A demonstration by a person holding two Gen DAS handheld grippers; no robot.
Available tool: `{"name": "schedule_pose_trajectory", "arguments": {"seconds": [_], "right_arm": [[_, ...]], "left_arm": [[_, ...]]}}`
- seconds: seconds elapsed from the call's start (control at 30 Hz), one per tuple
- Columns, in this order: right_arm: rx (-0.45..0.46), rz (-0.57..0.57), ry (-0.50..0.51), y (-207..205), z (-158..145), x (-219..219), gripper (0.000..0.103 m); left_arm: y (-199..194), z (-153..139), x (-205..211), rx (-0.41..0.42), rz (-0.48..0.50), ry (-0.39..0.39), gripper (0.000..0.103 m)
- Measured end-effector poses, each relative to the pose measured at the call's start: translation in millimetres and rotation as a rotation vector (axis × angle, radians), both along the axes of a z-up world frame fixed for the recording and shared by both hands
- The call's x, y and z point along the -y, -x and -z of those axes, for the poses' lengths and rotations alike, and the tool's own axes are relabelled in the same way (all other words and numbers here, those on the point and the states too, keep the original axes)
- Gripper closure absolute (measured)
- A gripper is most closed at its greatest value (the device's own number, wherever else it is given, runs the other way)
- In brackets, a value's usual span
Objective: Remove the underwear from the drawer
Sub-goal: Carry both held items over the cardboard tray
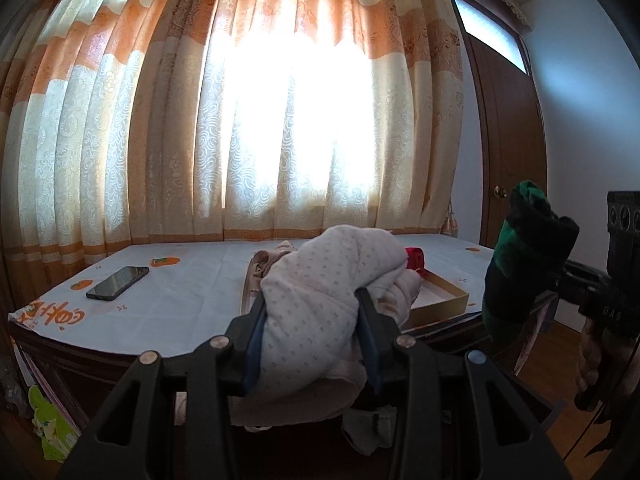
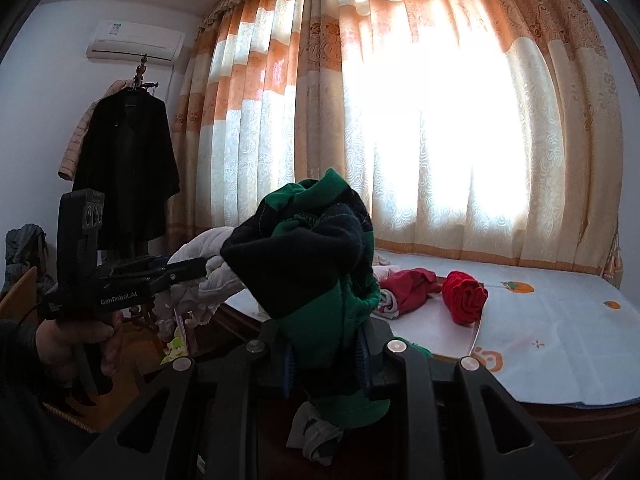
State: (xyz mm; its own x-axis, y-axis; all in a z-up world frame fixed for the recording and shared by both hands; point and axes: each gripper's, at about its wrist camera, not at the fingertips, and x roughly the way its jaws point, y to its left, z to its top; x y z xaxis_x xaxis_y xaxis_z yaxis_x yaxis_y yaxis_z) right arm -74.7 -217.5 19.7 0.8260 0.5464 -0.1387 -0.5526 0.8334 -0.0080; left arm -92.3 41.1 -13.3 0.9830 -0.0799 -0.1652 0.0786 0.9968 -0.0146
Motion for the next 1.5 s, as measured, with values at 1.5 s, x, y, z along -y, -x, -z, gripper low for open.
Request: {"name": "schedule_pose_trajectory", "arguments": {"seconds": [1.5], "right_arm": [[-0.107,0.110,0.142,-111.5,-43.4,9.2,0.077]], "left_arm": [[-120.2,-52.1,-16.0,-0.113,-0.015,-0.123,0.063]]}}
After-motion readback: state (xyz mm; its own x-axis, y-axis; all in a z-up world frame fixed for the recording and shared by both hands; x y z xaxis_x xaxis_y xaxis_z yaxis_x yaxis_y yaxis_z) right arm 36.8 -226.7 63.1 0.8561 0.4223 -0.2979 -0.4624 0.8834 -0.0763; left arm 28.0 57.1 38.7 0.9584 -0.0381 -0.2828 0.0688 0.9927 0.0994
